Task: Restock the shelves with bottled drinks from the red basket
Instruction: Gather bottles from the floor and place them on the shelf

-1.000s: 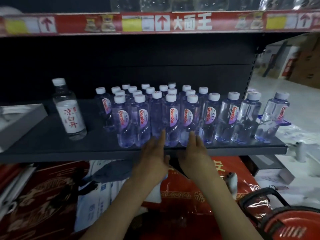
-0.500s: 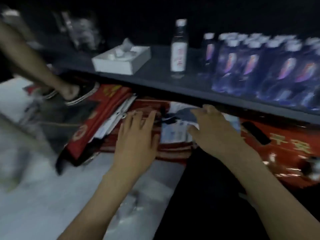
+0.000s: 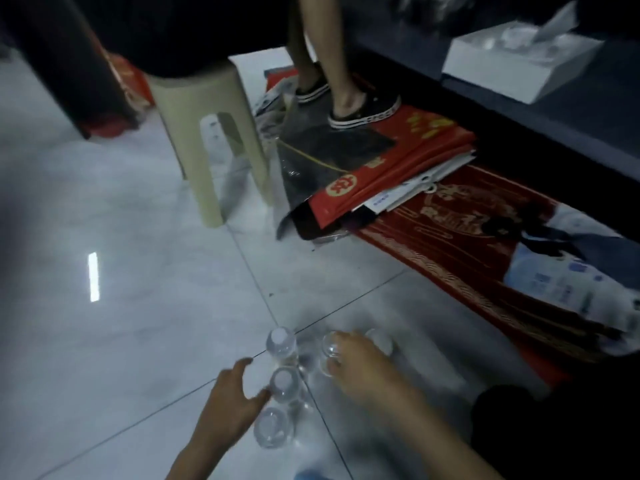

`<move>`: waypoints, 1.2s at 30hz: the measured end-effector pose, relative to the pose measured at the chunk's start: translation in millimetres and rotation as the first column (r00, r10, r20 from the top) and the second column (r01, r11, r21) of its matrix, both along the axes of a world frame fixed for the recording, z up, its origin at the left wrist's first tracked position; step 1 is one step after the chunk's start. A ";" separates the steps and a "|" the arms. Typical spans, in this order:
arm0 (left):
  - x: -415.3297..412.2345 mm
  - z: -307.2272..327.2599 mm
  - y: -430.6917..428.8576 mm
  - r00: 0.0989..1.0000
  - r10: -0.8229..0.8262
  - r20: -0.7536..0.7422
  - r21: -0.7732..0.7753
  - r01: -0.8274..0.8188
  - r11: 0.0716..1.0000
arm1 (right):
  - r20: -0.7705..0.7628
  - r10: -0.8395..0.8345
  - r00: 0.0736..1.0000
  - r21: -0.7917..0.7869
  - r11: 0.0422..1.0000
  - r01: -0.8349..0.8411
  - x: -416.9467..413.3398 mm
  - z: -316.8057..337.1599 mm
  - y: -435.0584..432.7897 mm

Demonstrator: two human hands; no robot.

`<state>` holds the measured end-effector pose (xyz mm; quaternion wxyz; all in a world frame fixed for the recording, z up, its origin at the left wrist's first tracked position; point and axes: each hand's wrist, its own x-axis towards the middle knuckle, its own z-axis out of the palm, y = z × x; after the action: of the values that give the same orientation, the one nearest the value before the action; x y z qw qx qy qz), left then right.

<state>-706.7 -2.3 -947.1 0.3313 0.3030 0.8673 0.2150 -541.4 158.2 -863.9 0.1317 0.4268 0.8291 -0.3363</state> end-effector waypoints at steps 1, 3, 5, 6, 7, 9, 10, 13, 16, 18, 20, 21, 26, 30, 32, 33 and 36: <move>3.2 -15.2 -9.6 0.998 -0.021 0.058 -0.050 0.024 0.998 | -0.009 0.019 1.000 -0.058 0.998 -0.019 -3.8 -14.3 -9.6; 17.1 -36.6 -18.7 0.988 -0.045 0.149 -0.065 0.055 0.996 | -0.018 0.030 0.999 -0.155 0.987 -0.032 -3.6 -36.6 -27.0; 33.1 -56.8 -18.1 0.986 -0.050 0.158 0.007 0.050 0.999 | 0.008 0.052 0.999 -0.214 0.976 -0.049 2.7 -56.0 -35.8; 39.9 -66.7 -16.6 0.988 -0.030 0.154 0.037 0.025 0.999 | 0.033 0.062 0.998 -0.235 0.971 -0.052 6.6 -63.9 -36.7; 45.5 -75.7 -14.6 0.988 0.008 0.154 0.055 -0.016 0.998 | 0.055 0.062 0.997 -0.250 0.967 -0.046 9.9 -70.0 -36.4; 53.0 -88.7 -13.1 0.987 0.092 0.128 0.100 -0.105 0.989 | 0.091 0.060 0.994 -0.248 0.968 -0.036 13.4 -79.9 -31.5; 55.8 -91.7 -14.0 0.982 0.142 0.122 0.120 -0.157 0.980 | 0.099 0.065 0.993 -0.233 0.972 -0.040 13.2 -84.0 -28.6; 57.3 -99.8 -22.0 0.955 0.266 0.131 0.120 -0.281 0.952 | 0.020 0.108 0.994 -0.195 0.975 -0.102 -0.2 -92.8 -24.7; 59.0 -116.7 -39.0 0.947 0.282 0.155 0.112 -0.300 0.947 | -0.079 0.248 0.966 -0.172 0.951 -0.258 -26.9 -103.6 -24.3; 59.7 -124.5 -44.8 0.946 0.274 0.174 0.118 -0.297 0.948 | -0.100 0.349 0.932 -0.144 0.921 -0.361 -41.0 -110.0 -24.5; 56.8 -127.0 -42.0 0.938 0.262 0.226 0.128 -0.295 0.947 | -0.127 0.414 0.901 -0.128 0.894 -0.429 -44.3 -112.0 -24.6; 53.0 -126.7 -38.8 0.936 0.247 0.252 0.131 -0.286 0.949 | -0.144 0.429 0.892 -0.125 0.886 -0.446 -41.7 -112.8 -24.8; 24.2 -126.4 -29.5 0.953 0.037 0.301 0.146 -0.085 0.986 | -0.172 0.428 0.887 -0.150 0.879 -0.453 -30.0 -124.9 -22.5; 6.1 -119.3 -22.4 0.950 -0.119 0.289 0.115 0.089 0.989 | -0.176 0.394 0.902 -0.141 0.897 -0.419 -45.5 -139.5 -23.0; 4.9 -117.9 -19.6 0.948 -0.131 0.289 0.095 0.108 0.990 | -0.135 0.356 0.925 -0.079 0.926 -0.369 -48.5 -147.6 -20.6; 5.8 -117.9 -19.0 0.945 -0.132 0.298 0.089 0.110 0.990 | -0.121 0.304 0.945 -0.069 0.947 -0.313 -48.2 -150.5 -17.6; 12.3 -121.4 -17.6 0.934 -0.115 0.338 0.097 0.087 0.991 | -0.074 0.233 0.970 -0.120 0.963 -0.241 -41.4 -161.8 -8.1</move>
<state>-694.3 -19.9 -1068.6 0.4755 0.3182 0.7701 0.2822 -582.8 150.1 -1025.7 0.1736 0.3050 0.8545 -0.3830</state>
